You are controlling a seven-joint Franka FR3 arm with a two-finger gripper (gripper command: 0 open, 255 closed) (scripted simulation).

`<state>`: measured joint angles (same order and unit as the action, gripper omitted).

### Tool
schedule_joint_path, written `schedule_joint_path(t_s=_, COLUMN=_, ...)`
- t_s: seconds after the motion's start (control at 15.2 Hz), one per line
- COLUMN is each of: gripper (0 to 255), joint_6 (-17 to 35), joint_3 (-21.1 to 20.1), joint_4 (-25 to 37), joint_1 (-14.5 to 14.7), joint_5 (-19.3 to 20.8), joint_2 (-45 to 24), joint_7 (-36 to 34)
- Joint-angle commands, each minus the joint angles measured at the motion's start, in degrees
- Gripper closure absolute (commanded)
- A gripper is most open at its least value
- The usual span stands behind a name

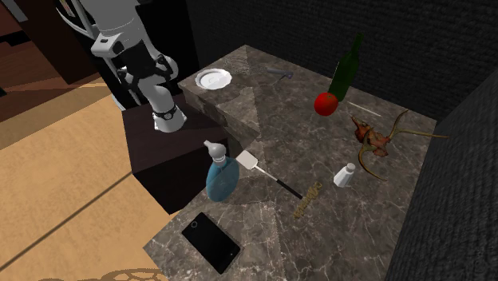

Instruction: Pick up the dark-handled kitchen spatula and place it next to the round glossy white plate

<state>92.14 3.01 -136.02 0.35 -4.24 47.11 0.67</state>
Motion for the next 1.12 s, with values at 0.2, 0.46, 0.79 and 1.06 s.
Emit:
schedule_joint_path(t_s=0.2, gripper=0, joint_6=4.90, joint_3=-1.56, joint_4=0.18, joint_1=1.33, joint_5=-0.73, joint_2=-4.94, joint_7=0.06)
schedule_joint_path(t_s=0.46, gripper=0, joint_6=10.98, joint_3=-3.63, joint_4=1.44, joint_1=2.93, joint_5=-1.44, joint_2=-12.09, joint_7=0.12)
schedule_joint_path(t_s=0.79, gripper=0, joint_6=17.64, joint_3=-6.16, joint_4=4.58, joint_1=4.65, joint_5=-1.70, joint_2=-21.68, joint_7=0.04)
schedule_joint_path(t_s=1.06, gripper=0, joint_6=22.06, joint_3=-8.16, joint_4=8.28, joint_1=5.79, joint_5=-1.27, joint_2=-29.66, joint_7=-0.28)
